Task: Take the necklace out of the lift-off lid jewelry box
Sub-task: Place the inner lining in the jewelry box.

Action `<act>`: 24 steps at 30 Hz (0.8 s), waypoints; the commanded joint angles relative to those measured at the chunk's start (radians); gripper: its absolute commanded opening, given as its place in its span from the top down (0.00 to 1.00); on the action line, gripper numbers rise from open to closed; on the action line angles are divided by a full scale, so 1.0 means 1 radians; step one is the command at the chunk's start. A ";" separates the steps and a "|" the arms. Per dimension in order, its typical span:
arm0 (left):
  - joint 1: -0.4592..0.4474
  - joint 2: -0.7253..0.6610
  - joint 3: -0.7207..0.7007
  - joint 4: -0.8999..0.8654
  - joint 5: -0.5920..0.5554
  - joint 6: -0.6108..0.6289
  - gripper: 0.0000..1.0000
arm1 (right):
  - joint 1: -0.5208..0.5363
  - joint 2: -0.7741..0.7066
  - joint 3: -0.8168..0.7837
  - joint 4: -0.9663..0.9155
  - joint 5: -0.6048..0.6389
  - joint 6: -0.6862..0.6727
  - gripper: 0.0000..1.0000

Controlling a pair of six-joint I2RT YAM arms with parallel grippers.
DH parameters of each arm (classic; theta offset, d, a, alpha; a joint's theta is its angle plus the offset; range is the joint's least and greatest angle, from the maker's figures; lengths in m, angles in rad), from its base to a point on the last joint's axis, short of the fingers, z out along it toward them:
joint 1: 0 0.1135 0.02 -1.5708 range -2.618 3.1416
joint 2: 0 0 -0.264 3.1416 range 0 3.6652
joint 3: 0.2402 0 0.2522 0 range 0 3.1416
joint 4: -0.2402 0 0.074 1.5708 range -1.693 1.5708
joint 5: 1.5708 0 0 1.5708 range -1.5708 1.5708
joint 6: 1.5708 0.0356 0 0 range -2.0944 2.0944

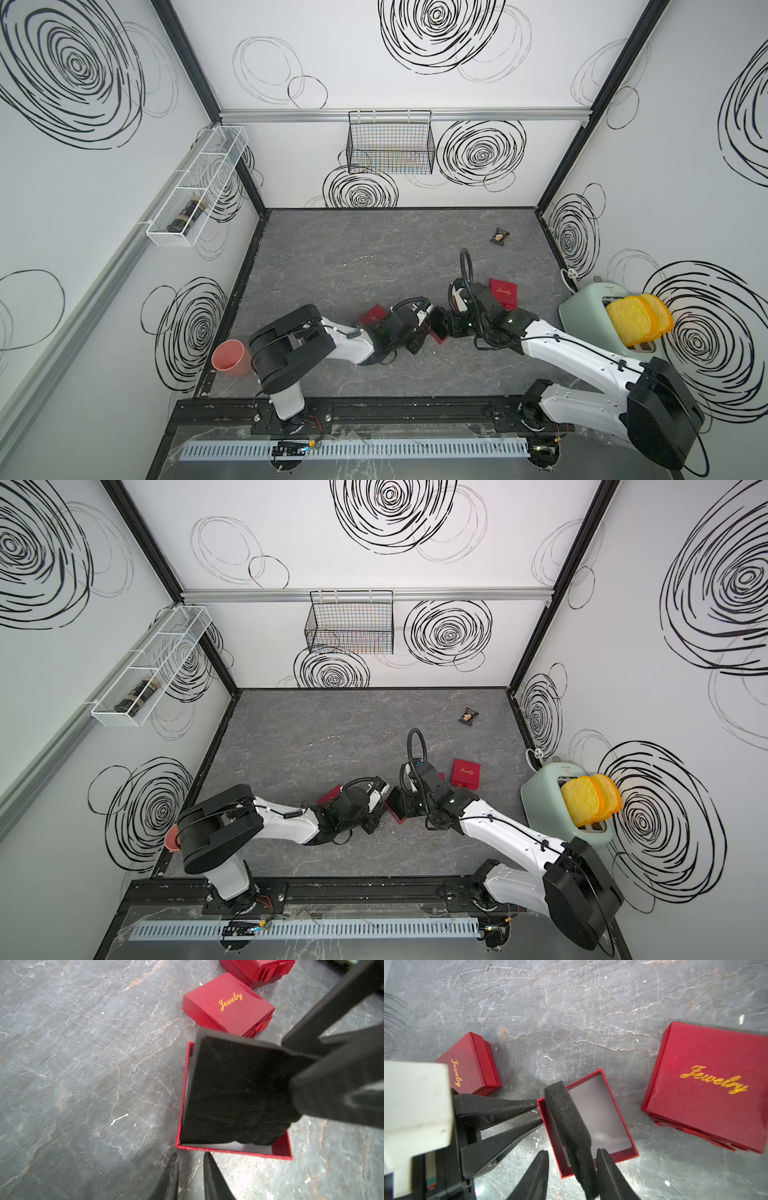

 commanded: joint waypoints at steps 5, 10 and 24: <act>0.003 -0.033 -0.006 0.027 -0.017 -0.007 0.74 | 0.009 0.033 0.055 -0.066 0.086 -0.028 0.59; 0.003 -0.047 -0.012 0.023 -0.023 -0.004 0.74 | 0.011 0.022 0.068 -0.045 0.051 -0.085 0.70; 0.009 -0.072 -0.047 0.056 -0.025 -0.023 0.74 | 0.044 0.019 0.064 0.066 -0.046 -0.149 0.81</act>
